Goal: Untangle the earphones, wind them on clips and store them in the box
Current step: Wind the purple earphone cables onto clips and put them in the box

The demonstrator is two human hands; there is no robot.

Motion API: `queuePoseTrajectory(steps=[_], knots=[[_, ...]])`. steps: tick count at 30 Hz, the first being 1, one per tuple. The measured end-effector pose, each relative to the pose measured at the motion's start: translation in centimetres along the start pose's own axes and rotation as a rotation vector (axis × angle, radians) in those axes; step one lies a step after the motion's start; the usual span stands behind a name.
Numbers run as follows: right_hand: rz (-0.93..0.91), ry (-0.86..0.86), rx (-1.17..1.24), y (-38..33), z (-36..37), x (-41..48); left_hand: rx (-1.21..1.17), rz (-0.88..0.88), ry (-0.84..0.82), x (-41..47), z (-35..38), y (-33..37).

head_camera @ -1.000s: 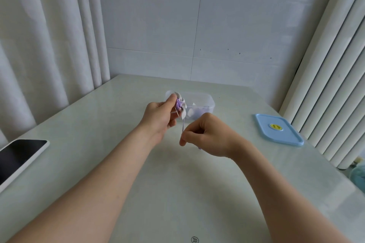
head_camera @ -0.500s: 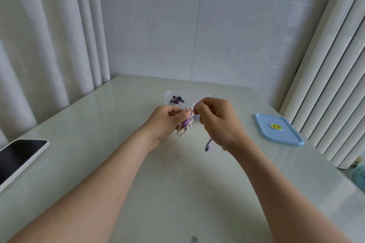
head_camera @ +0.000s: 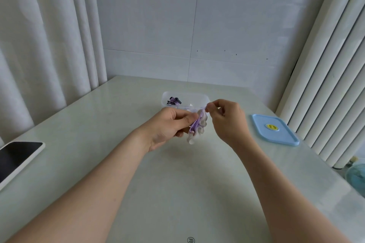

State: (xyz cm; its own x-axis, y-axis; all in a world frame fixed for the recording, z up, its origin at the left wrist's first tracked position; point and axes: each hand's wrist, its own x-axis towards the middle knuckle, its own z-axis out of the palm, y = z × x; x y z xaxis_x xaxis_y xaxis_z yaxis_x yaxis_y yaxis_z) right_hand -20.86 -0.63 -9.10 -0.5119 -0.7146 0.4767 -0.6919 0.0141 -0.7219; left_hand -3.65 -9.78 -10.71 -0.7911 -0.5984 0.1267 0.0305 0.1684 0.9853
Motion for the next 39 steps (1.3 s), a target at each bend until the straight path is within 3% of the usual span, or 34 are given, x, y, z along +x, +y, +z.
queuePoseTrajectory(steps=[7, 13, 26, 33, 39], knots=[[-0.052, 0.077, -0.033, -0.1, 0.2, -0.2, 0.192, -0.04, 0.034, -0.4, -0.2, 0.5], [-0.01, 0.035, -0.134, 0.4, 0.6, -0.1, 0.178, 0.05, 0.072, -0.4, -0.1, 0.8], [0.061, -0.042, -0.218, 0.4, 0.8, -0.4, 0.29, -0.027, -0.059, -0.6, -0.3, 0.9], [0.06, -0.226, -0.336, -0.4, 0.3, -1.1, -0.119, 0.119, 0.253, 0.6, -0.1, 1.0], [0.025, -0.536, -0.105, -3.2, 0.5, -2.7, -0.291, 0.033, 0.448, 1.1, -0.5, 0.7]])
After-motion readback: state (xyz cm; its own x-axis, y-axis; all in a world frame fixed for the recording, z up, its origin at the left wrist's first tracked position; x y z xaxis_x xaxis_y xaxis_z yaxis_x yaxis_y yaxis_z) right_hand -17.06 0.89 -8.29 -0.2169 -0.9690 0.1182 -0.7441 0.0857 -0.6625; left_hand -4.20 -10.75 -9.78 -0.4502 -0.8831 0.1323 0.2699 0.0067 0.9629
